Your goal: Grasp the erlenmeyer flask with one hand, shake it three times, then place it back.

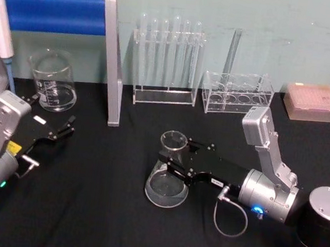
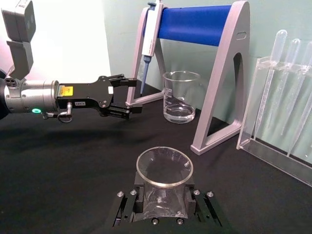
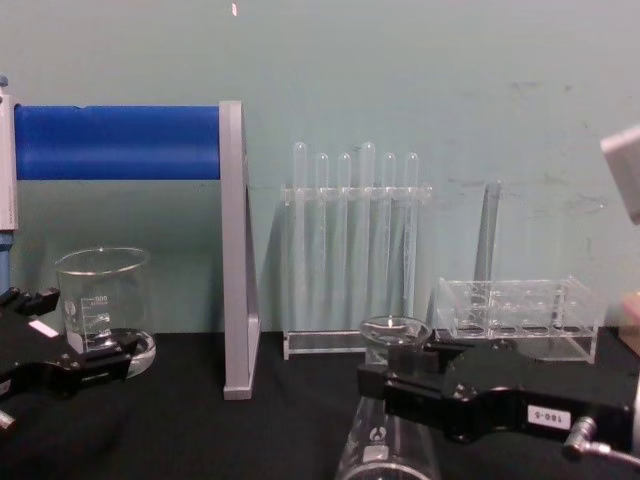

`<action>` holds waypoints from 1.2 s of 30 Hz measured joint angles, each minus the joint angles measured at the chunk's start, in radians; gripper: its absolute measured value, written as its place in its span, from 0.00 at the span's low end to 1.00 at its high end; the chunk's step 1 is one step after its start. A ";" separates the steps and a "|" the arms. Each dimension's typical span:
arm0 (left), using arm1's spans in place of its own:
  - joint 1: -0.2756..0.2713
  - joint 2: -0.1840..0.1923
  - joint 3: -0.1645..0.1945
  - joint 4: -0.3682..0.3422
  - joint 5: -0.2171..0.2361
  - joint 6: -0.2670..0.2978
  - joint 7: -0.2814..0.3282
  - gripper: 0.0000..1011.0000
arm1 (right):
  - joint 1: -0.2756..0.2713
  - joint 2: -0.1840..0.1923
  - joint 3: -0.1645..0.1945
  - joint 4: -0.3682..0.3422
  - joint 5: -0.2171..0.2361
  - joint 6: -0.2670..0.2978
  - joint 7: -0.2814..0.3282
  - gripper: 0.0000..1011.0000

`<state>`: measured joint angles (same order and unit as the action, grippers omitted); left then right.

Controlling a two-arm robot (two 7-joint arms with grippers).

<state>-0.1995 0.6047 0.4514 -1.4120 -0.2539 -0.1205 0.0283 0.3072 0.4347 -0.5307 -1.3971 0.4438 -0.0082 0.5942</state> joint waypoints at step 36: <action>0.000 0.000 0.000 0.000 0.000 0.000 0.000 0.99 | 0.000 0.000 0.000 0.000 -0.001 0.000 0.000 0.99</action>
<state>-0.1995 0.6047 0.4514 -1.4120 -0.2539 -0.1205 0.0283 0.3073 0.4347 -0.5308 -1.3973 0.4432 -0.0081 0.5942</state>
